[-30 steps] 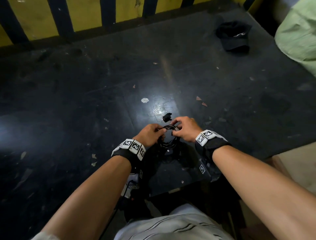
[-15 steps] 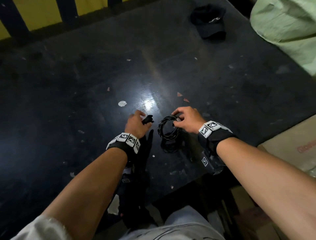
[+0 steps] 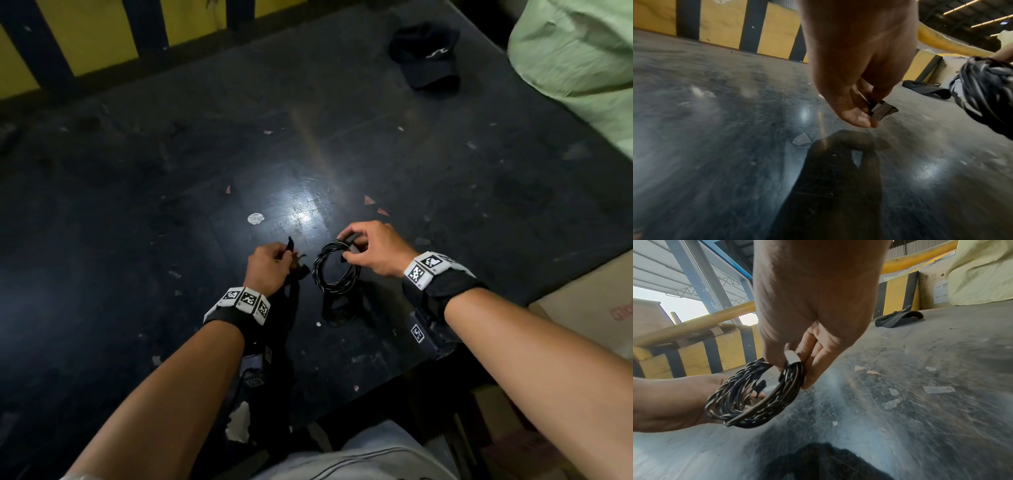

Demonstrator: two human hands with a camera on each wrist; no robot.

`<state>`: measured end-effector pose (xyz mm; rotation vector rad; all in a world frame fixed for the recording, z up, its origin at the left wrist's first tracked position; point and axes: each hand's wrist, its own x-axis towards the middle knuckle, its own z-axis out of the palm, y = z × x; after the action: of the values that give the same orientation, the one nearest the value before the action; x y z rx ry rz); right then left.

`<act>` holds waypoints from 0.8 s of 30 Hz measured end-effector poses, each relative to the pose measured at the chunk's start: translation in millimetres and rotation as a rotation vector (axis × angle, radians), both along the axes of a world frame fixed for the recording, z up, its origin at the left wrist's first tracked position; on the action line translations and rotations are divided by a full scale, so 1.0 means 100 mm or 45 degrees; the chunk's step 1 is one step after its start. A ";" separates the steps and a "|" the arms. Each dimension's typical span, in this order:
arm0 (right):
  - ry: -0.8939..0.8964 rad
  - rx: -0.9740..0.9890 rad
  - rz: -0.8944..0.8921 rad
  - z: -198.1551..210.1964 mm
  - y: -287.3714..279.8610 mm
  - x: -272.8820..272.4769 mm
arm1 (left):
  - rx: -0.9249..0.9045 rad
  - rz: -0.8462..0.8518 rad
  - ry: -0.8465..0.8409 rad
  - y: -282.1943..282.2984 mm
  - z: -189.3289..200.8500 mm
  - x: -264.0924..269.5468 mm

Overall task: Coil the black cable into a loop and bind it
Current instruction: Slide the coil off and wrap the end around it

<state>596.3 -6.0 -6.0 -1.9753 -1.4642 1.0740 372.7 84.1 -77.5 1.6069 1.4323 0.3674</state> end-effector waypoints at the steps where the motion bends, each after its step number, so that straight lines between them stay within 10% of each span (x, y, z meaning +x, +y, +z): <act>1: 0.001 0.008 0.007 0.04 0.02 -0.02 | -0.061 0.013 -0.076 0.00 -0.01 -0.05; 24: -0.023 0.255 0.281 0.55 0.16 -1.07 | -0.177 0.280 -0.466 -0.45 0.35 -1.09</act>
<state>489.6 9.8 48.7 -1.7199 -1.7586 0.9564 263.7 39.2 -42.6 1.2000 1.3194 0.6399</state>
